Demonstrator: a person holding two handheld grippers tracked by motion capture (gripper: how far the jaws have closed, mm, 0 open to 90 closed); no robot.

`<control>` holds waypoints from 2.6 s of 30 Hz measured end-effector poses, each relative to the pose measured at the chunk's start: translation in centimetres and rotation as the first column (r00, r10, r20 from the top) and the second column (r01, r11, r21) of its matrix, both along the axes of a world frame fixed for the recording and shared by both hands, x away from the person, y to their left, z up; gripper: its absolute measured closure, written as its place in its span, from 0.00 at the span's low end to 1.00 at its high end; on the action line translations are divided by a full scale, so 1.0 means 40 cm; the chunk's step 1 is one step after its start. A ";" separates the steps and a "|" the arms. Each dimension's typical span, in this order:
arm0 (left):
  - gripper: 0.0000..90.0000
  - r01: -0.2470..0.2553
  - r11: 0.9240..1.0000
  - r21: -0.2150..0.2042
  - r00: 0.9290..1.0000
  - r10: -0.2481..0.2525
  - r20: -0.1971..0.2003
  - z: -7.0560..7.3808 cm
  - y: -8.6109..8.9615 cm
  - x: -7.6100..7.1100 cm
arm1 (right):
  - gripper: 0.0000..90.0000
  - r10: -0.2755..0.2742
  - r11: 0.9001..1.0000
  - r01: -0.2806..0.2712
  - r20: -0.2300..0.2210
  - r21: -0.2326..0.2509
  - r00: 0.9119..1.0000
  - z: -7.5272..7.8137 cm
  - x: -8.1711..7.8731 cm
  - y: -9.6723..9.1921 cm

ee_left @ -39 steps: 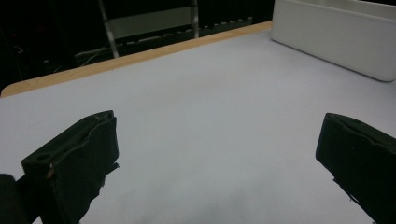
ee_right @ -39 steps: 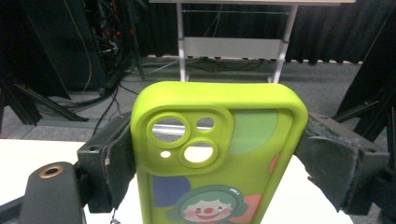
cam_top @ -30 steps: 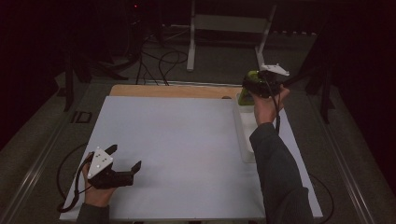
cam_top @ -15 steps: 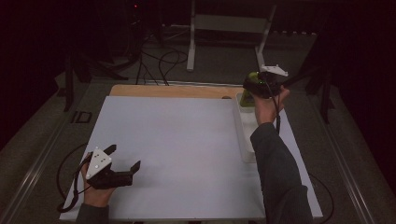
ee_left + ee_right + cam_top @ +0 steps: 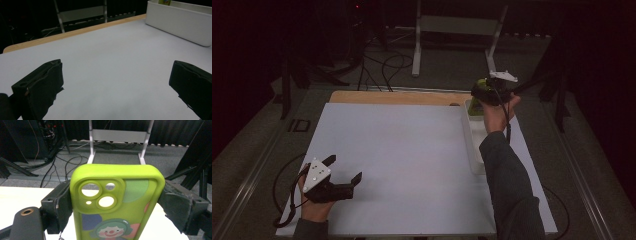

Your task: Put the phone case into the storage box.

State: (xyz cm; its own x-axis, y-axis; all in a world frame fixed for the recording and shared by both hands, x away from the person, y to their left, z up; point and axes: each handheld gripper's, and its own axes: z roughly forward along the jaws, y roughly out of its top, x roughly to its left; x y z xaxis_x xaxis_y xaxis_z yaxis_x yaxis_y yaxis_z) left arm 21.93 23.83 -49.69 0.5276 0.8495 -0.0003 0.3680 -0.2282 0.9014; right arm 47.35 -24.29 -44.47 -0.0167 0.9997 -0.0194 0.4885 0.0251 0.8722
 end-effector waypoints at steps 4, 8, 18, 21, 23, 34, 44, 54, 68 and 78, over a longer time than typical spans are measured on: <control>0.00 0.000 1.000 -0.001 1.000 0.000 0.003 0.001 0.001 -0.001 | 0.18 -0.002 1.000 0.002 -0.004 -0.003 1.000 -0.005 0.003 0.001; 0.00 -0.001 1.000 0.001 1.000 0.001 0.004 0.002 0.002 -0.002 | 0.18 -0.003 1.000 0.003 -0.008 -0.006 1.000 -0.009 0.005 0.002; 0.00 -0.002 1.000 -0.003 1.000 0.002 0.006 0.003 0.003 -0.004 | 0.18 -0.011 1.000 0.011 -0.022 -0.005 1.000 -0.021 0.010 -0.004; 0.00 0.000 1.000 0.001 1.000 0.000 0.005 0.003 0.003 -0.004 | 0.18 -0.012 1.000 0.012 -0.026 -0.003 1.000 -0.024 0.011 -0.005; 0.00 0.000 1.000 -0.001 1.000 0.000 0.006 0.002 0.002 -0.004 | 0.18 -0.012 1.000 0.012 -0.030 -0.004 0.999 -0.027 0.011 -0.004; 0.00 0.000 1.000 -0.004 1.000 0.000 0.007 0.003 0.003 -0.005 | 0.18 -0.018 1.000 0.017 -0.063 -0.014 0.998 -0.046 0.018 -0.002; 0.00 -0.001 1.000 -0.006 1.000 0.001 0.008 0.003 0.003 -0.005 | 0.18 -0.010 1.000 0.008 -0.087 -0.020 0.996 -0.059 0.024 0.005; 0.00 -0.001 1.000 -0.006 1.000 0.001 0.008 0.004 0.003 -0.005 | 0.17 -0.023 1.000 0.019 -0.145 -0.024 0.989 -0.100 0.031 0.003; 0.00 0.000 1.000 -0.007 1.000 0.000 0.009 0.004 0.003 -0.006 | 0.17 -0.037 0.999 0.034 -0.169 -0.026 0.985 -0.101 0.030 0.005; 0.00 -0.001 1.000 -0.012 1.000 0.001 0.007 0.003 0.000 -0.005 | 0.17 -0.048 0.999 0.047 -0.177 -0.010 0.983 -0.094 0.017 0.006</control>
